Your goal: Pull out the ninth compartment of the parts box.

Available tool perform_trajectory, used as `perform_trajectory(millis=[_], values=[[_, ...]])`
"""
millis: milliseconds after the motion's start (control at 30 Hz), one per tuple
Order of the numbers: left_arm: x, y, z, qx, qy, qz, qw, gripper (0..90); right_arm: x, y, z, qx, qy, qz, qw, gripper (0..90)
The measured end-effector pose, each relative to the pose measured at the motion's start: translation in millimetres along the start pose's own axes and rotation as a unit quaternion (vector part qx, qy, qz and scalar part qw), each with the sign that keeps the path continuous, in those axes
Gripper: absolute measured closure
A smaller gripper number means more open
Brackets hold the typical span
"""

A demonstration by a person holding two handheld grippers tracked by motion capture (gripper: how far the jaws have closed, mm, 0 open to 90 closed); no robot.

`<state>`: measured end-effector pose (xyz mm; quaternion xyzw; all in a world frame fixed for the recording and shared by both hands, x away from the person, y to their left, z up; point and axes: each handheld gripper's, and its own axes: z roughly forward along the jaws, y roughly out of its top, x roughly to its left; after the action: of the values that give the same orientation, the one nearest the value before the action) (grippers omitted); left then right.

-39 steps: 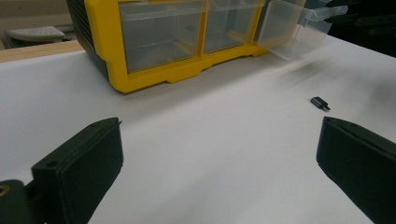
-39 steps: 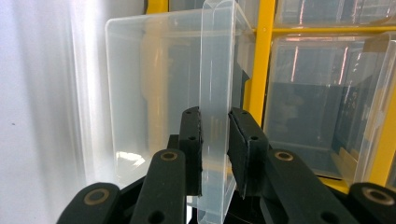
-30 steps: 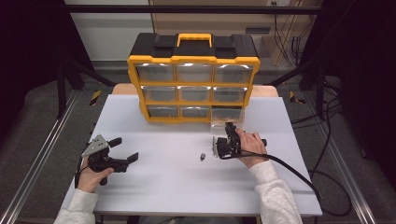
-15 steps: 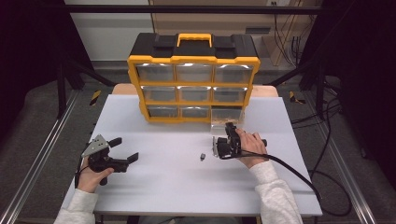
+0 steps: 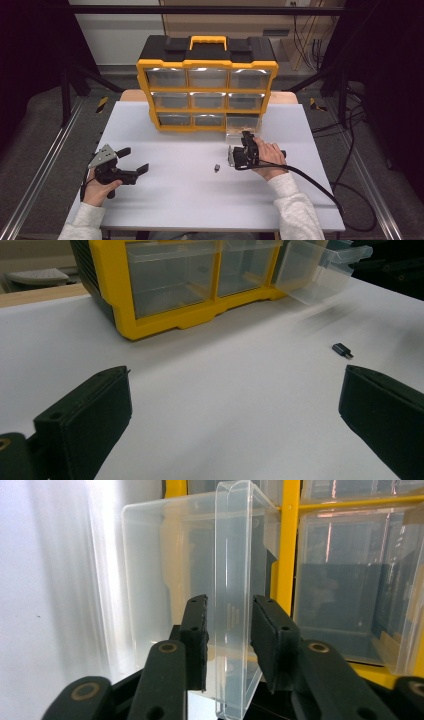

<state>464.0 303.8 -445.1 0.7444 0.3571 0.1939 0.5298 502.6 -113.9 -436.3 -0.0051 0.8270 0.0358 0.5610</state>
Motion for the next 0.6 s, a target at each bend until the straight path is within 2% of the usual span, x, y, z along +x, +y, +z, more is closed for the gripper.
perform_trajectory(millis=[300, 400, 467, 600], values=[[-0.1, 0.3, -0.4, -0.001, 0.000, 0.000, 1.0000, 0.1, -4.3, -0.7, -4.1, -0.012, 0.009, 0.042, 0.9990, 55.7], [0.0, 0.4, -0.5, -0.002, 0.000, 0.000, 1.0000, 0.1, -6.3, -1.8, -5.8, -0.022, 0.013, 0.064, 0.9976, 51.1], [-0.1, 0.3, -0.3, -0.001, 0.001, 0.000, 1.0000, 0.1, -8.5, -3.1, -6.8, -0.024, 0.023, 0.081, 0.9961, 48.4], [-0.1, 0.1, 0.1, 0.000, 0.000, 0.001, 1.0000, 0.1, -10.7, -5.2, -9.0, -0.035, 0.027, 0.118, 0.9920, 41.8]])
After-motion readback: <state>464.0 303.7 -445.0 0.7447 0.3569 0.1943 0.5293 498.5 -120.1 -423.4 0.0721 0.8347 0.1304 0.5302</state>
